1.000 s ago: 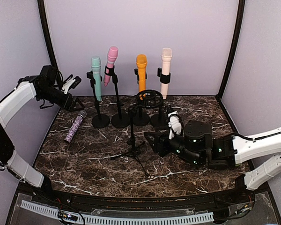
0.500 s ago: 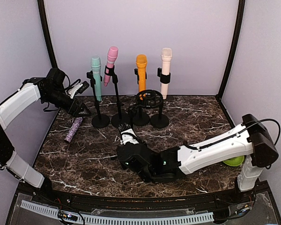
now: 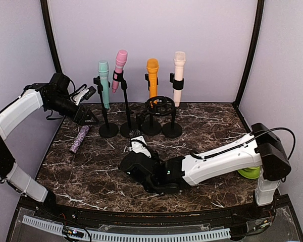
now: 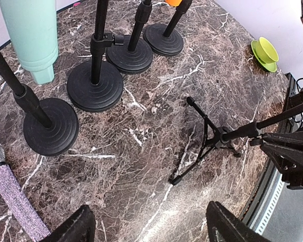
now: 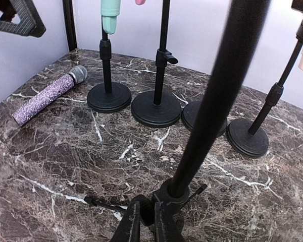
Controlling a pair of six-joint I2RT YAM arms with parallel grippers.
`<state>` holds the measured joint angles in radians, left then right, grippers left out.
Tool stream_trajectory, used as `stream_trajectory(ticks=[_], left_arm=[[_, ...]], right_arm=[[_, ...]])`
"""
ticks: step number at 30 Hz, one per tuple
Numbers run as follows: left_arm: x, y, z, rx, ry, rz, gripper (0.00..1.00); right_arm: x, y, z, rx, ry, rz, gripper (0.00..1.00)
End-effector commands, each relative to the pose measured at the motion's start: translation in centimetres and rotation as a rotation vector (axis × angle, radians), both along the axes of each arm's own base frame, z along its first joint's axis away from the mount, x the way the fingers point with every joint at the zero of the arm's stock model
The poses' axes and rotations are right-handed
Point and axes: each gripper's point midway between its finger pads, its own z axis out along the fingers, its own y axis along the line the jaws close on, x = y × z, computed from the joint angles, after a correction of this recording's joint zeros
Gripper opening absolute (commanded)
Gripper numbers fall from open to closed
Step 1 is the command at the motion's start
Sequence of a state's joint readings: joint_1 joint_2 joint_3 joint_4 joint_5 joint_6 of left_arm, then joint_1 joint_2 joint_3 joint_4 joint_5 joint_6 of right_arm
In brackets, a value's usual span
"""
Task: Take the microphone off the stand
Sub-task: Adjust the microphone stand at the center of the board.
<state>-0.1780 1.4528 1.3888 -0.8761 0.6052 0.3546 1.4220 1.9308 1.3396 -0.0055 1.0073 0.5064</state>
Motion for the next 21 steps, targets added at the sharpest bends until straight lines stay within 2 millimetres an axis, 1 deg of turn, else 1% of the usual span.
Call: stream_trajectory(ticks=[1, 2, 3, 5, 6, 9, 10, 11, 12, 13, 14, 15, 16, 17, 18, 21], left_arm=[[-0.6, -0.2, 2.4, -0.018, -0.063, -0.008, 0.78], [-0.5, -0.2, 2.4, -0.018, -0.062, -0.008, 0.77], [-0.5, -0.2, 2.5, -0.021, -0.065, -0.006, 0.78], [-0.5, -0.3, 2.6, -0.027, -0.063, -0.008, 0.78], [-0.5, -0.3, 2.7, -0.03, -0.063, -0.009, 0.78], [-0.7, -0.4, 2.8, -0.031, -0.063, -0.018, 0.77], [-0.7, -0.5, 2.8, -0.03, -0.063, -0.023, 0.77], [-0.8, -0.4, 2.8, -0.028, -0.064, -0.025, 0.77], [-0.9, -0.4, 2.8, -0.027, -0.065, -0.027, 0.77], [-1.0, -0.4, 2.8, -0.029, -0.065, -0.028, 0.77], [-1.0, -0.4, 2.9, -0.029, -0.068, -0.03, 0.77], [-1.2, -0.5, 3.0, -0.034, -0.069, -0.035, 0.77], [-1.3, -0.6, 3.1, -0.038, -0.07, -0.038, 0.77], [-1.4, -0.6, 3.1, -0.04, -0.074, -0.041, 0.77], [-1.4, -0.6, 3.1, -0.042, -0.074, -0.042, 0.77], [-1.7, -0.6, 3.2, -0.04, -0.078, -0.052, 0.77]], right_arm=[[0.7, -0.2, -0.2, 0.026, -0.024, 0.009, 0.08], [0.6, -0.5, -0.5, 0.03, -0.028, 0.029, 0.07], [0.5, -0.6, -0.3, 0.044, -0.033, 0.053, 0.05], [0.5, -0.4, 0.8, 0.078, -0.042, 0.103, 0.0], [0.4, -0.7, 0.2, 0.052, -0.045, 0.129, 0.0], [-0.1, -0.4, 0.7, 0.043, -0.07, 0.225, 0.0], [0.0, -0.6, 0.8, 0.04, -0.075, 0.23, 0.0], [0.3, -1.2, 0.9, 0.034, -0.078, 0.195, 0.0], [0.7, -2.0, 1.0, 0.032, -0.077, 0.143, 0.03], [1.0, -3.0, 1.0, 0.025, -0.08, 0.087, 0.2], [1.1, -3.8, 1.4, 0.044, -0.092, 0.033, 0.39], [0.9, -4.5, 1.6, 0.066, -0.099, -0.005, 0.5], [0.7, -4.6, 1.6, 0.09, -0.1, -0.026, 0.55], [0.5, -4.5, 1.7, 0.109, -0.1, -0.042, 0.63], [0.1, -4.1, 1.7, 0.121, -0.1, -0.048, 0.7], [-0.5, -1.9, 1.9, 0.122, -0.108, -0.038, 0.81]])
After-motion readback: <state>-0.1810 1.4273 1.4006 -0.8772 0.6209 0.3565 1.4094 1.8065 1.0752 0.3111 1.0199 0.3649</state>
